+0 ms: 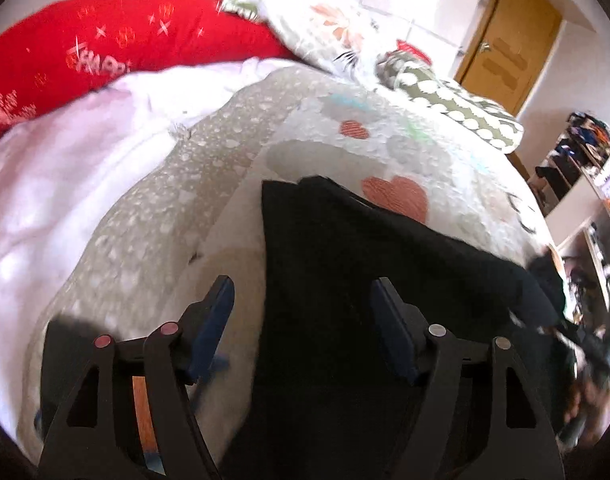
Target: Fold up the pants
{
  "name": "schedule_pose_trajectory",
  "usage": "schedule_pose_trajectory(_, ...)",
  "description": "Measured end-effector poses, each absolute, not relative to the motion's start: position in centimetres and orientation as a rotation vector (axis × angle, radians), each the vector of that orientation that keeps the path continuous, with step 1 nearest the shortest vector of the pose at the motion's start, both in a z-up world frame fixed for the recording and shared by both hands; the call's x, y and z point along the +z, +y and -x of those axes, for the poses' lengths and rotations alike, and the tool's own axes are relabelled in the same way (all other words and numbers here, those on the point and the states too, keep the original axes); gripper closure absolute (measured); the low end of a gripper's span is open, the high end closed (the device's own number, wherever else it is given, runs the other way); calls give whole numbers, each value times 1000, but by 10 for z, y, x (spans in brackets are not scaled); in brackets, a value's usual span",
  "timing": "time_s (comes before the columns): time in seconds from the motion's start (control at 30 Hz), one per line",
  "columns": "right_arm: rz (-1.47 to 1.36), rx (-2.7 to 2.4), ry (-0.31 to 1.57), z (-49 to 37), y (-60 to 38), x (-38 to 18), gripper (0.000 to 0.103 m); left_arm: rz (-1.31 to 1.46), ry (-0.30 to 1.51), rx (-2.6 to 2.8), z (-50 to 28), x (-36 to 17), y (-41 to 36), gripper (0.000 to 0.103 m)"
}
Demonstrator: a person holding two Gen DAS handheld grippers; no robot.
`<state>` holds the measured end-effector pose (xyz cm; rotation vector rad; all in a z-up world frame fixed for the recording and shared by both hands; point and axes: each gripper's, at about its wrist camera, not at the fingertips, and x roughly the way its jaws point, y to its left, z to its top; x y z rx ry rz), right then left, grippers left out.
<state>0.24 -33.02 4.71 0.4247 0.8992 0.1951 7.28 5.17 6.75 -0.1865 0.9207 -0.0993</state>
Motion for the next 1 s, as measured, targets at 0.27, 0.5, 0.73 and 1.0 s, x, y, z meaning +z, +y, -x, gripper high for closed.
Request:
schedule_pose_trajectory(0.27,-417,207,859,17,-339,68,54,178,1040,-42,-156,39,57,31)
schedule_pose_trajectory(0.5,-432,195,882,16,-345,56,53,36,1145,-87,-197,19,30,31)
schedule_pose_trajectory(0.73,-464,199,860,20,-345,59,53,-52,1066,-206,-182,36,12,81)
schedule_pose_trajectory(1.0,-442,226,781,46,-335,93,53,26,721,-495,-29,131,24,85)
